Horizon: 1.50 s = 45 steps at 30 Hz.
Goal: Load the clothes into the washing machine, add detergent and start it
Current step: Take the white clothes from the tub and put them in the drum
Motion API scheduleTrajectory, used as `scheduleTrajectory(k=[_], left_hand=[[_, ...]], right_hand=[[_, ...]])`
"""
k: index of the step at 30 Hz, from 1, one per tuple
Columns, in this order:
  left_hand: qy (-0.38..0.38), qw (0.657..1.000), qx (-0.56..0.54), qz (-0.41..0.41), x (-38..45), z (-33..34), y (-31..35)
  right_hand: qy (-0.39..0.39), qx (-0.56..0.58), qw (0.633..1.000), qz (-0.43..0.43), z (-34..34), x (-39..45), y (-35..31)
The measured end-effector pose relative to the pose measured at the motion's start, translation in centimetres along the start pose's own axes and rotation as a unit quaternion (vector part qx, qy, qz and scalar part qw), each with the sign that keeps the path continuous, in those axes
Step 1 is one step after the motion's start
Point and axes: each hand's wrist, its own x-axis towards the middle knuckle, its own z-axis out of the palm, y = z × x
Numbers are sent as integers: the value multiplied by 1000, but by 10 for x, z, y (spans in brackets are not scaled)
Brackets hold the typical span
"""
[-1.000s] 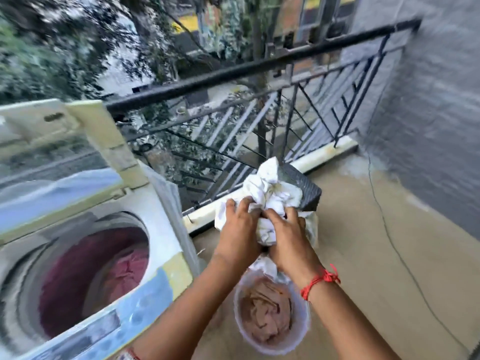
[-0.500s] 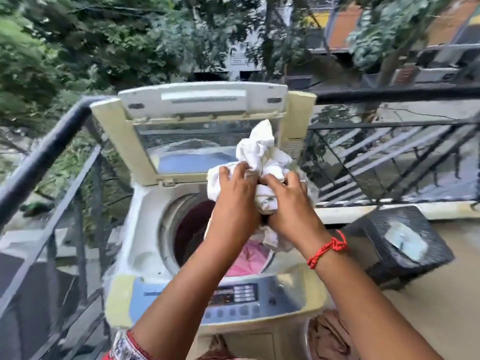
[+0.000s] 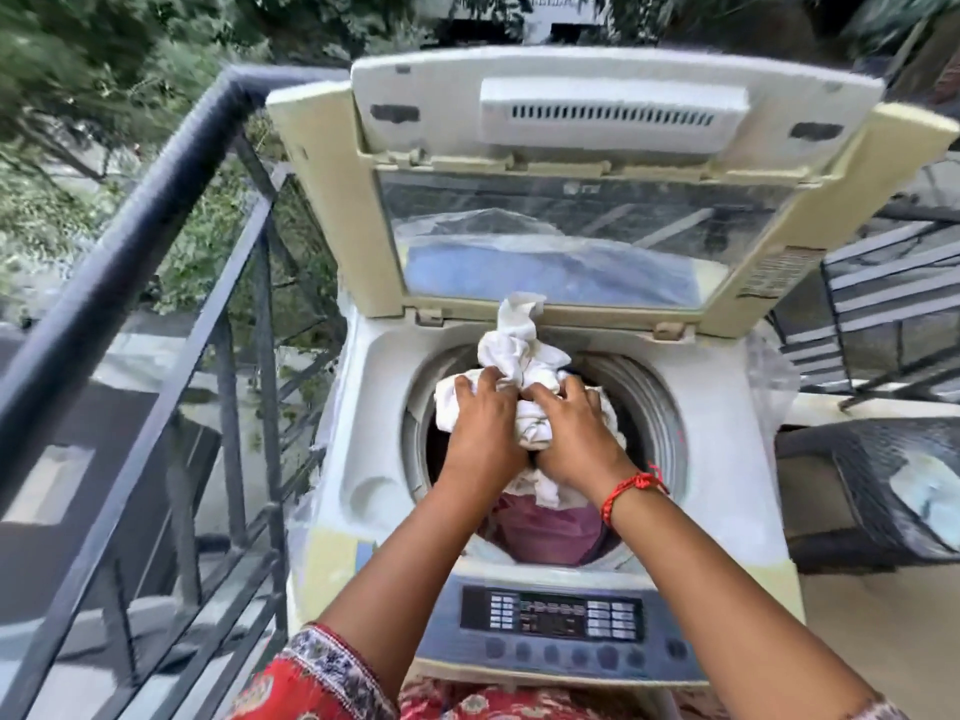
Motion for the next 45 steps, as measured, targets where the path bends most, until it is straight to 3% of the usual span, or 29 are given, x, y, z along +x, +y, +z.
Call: scheduleTrajectory(k=[8, 11, 17, 25, 32, 39, 45], left_hand=[[-114, 990, -36, -77, 3, 46, -25], [-148, 986, -25, -75, 7, 48, -20], [-142, 989, -9, -30, 20, 42, 16], [-108, 990, 11, 92, 11, 44, 132], [-90, 969, 10, 231, -40, 84, 294], [-180, 931, 29, 317, -106, 175, 421], [-271, 908, 76, 309, -146, 279, 438]], right_hand=[[-92, 27, 995, 16, 37, 13, 17], [-81, 24, 996, 16, 34, 15, 23], [-34, 32, 998, 34, 14, 2, 50], [64, 61, 992, 92, -48, -76, 116], [171, 59, 963, 198, -100, -210, 227], [203, 119, 922, 307, -82, -348, 335], [134, 164, 899, 383, -8, -405, 402]])
